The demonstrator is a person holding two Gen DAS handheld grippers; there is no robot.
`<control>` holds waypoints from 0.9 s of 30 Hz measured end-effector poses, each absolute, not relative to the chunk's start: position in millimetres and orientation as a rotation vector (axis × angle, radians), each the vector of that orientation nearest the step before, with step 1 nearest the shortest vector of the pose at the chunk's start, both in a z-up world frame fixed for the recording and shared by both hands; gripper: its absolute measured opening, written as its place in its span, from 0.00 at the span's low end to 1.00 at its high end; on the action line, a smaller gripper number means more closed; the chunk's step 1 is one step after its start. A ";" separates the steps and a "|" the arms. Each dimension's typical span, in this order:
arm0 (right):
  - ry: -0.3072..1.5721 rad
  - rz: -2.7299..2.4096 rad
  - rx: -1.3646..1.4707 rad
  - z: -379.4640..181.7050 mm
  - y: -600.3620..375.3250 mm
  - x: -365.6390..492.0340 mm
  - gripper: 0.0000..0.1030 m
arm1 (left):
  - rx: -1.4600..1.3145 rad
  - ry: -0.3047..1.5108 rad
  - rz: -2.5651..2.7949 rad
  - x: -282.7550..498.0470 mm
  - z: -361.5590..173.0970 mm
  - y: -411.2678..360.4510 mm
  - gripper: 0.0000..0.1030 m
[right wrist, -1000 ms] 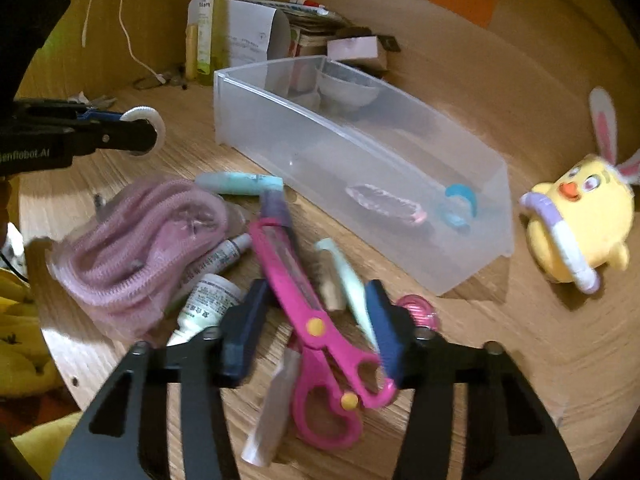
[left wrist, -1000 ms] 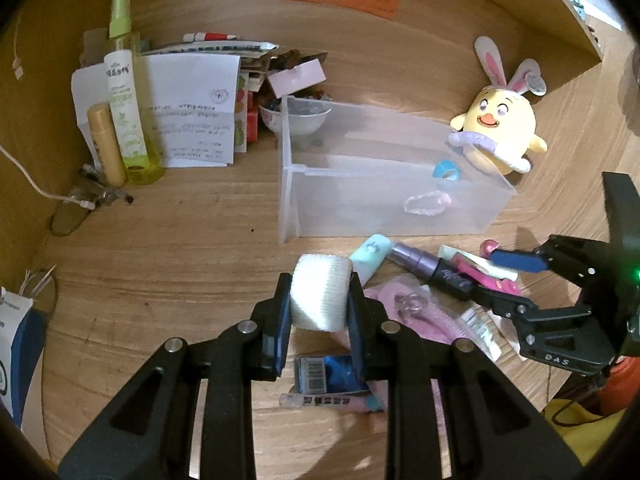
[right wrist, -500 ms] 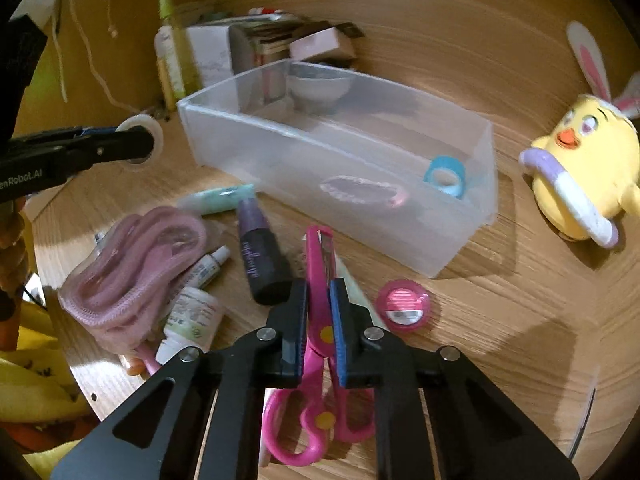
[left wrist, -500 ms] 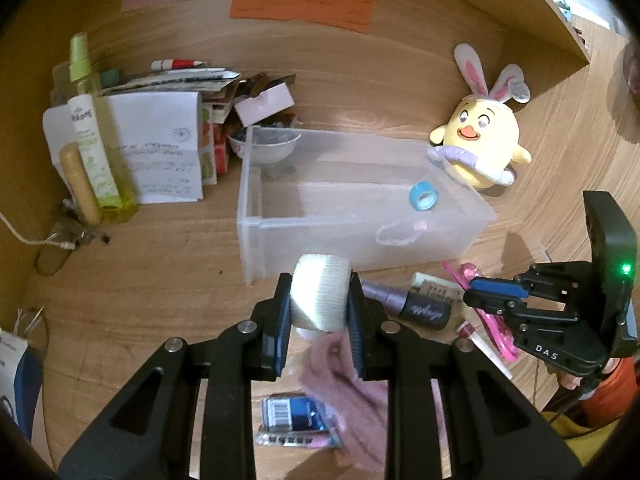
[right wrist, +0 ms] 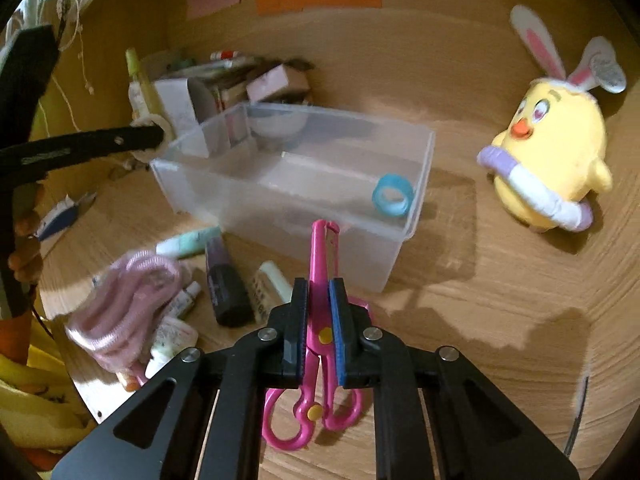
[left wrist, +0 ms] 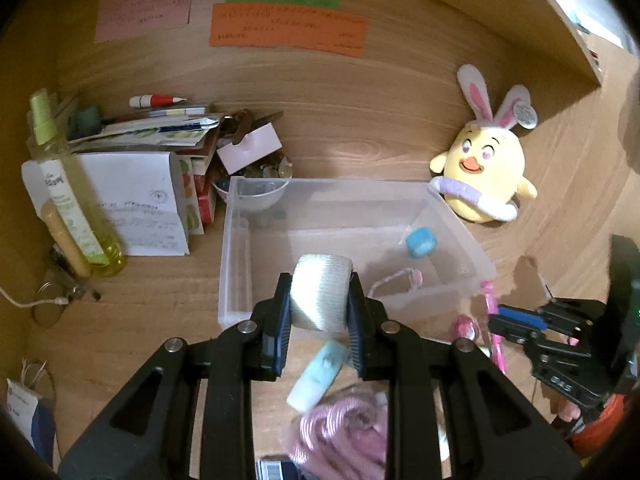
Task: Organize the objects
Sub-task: 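Grasp the white tape roll with the left gripper while the right grasps the pink scissors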
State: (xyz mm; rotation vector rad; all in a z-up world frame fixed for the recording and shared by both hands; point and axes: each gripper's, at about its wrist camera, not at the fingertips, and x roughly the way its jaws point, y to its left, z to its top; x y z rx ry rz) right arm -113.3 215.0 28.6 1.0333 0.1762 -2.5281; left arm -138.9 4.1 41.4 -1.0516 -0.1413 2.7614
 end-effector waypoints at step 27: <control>0.084 -2.633 0.867 82.6 227.4 -141.2 0.05 | -1.320 -0.005 2.640 -218.2 -8.6 22.7 0.27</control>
